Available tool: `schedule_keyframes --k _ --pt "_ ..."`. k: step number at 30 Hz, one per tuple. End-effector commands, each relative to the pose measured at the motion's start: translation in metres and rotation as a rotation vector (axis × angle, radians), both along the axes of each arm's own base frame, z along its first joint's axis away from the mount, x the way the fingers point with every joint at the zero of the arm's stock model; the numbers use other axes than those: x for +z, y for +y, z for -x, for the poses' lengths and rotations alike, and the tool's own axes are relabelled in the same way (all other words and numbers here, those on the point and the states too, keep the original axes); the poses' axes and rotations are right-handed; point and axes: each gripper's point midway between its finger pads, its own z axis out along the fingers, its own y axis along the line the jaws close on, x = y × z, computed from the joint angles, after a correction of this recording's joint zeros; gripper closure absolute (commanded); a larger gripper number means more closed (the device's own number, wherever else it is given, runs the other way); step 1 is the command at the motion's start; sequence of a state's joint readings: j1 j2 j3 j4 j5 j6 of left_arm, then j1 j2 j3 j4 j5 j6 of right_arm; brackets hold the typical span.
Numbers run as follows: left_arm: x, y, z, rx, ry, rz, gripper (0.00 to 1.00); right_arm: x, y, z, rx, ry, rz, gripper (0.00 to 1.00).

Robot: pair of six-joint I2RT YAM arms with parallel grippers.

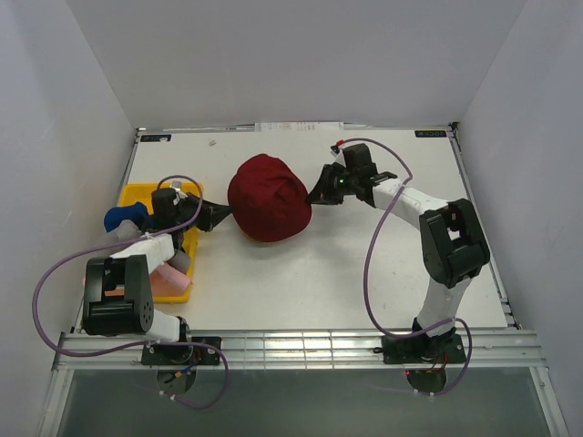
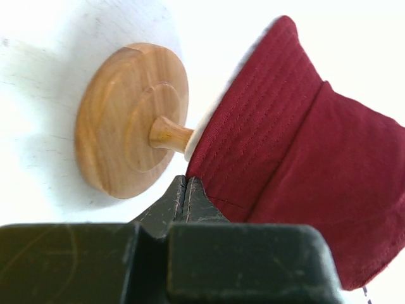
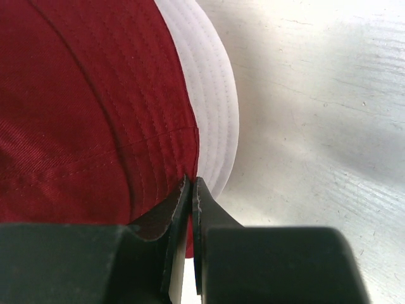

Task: Stack the hats

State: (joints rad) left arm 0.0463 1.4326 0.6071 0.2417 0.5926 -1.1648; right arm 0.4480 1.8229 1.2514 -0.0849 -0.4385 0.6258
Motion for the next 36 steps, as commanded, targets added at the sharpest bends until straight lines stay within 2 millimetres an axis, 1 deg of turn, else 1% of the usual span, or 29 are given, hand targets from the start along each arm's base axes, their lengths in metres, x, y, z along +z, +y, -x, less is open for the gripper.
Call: schedule_keyframes --k 1,4,6,10,11,12,13,17,18,21,22,23,24,28,30,34,36 --pt "-0.025 0.014 0.007 0.042 0.108 -0.098 1.0 -0.015 -0.008 -0.001 -0.011 0.022 0.079 0.92" --pt "-0.032 0.018 0.01 0.051 0.14 -0.126 1.0 -0.019 -0.007 -0.001 -0.009 0.028 0.085 0.92" --pt "-0.036 0.02 0.01 0.053 0.153 -0.144 1.0 -0.017 -0.007 -0.002 -0.009 0.024 0.083 0.92" --pt "-0.046 0.025 0.014 0.053 0.204 -0.183 1.0 -0.005 -0.003 -0.008 -0.003 0.003 0.078 0.92" --pt "-0.045 0.027 0.012 0.056 0.206 -0.196 1.0 -0.004 -0.003 -0.009 -0.001 -0.003 0.084 0.92" --pt "-0.052 0.028 0.015 0.05 0.236 -0.209 1.0 0.0 -0.003 -0.012 -0.003 -0.006 0.088 0.92" --pt "-0.055 0.029 0.015 0.045 0.247 -0.218 1.0 0.001 -0.003 -0.012 -0.002 -0.009 0.09 0.92" --pt "-0.069 0.031 0.02 0.029 0.302 -0.242 1.0 0.001 -0.002 -0.018 -0.007 -0.018 0.102 0.92" --pt "-0.073 0.031 0.021 0.026 0.313 -0.245 1.0 0.003 -0.001 -0.022 -0.004 -0.027 0.104 0.92" --pt "-0.077 0.033 0.025 0.022 0.328 -0.268 1.0 -0.004 0.0 -0.025 -0.002 -0.01 0.118 0.92" --pt "-0.077 0.034 0.023 0.023 0.329 -0.273 1.0 -0.003 0.001 -0.027 -0.002 -0.012 0.119 0.92" --pt "-0.077 0.035 0.023 0.018 0.33 -0.278 1.0 -0.01 0.0 -0.027 -0.002 0.002 0.129 0.92" --pt "-0.077 0.035 0.023 0.016 0.332 -0.281 1.0 -0.012 0.001 -0.027 0.001 0.008 0.133 0.92" --pt "-0.072 0.034 0.019 0.008 0.316 -0.279 1.0 -0.025 -0.002 -0.027 0.001 0.026 0.153 0.92" --pt "-0.068 0.033 0.017 0.003 0.306 -0.279 1.0 -0.035 -0.004 -0.024 0.007 0.046 0.17 0.92" --pt "-0.064 0.033 0.015 -0.002 0.295 -0.28 1.0 -0.038 -0.004 -0.021 0.011 0.054 0.165 0.92" --pt "-0.062 0.032 0.014 -0.009 0.289 -0.279 1.0 -0.034 -0.004 -0.02 0.012 0.046 0.161 0.92"
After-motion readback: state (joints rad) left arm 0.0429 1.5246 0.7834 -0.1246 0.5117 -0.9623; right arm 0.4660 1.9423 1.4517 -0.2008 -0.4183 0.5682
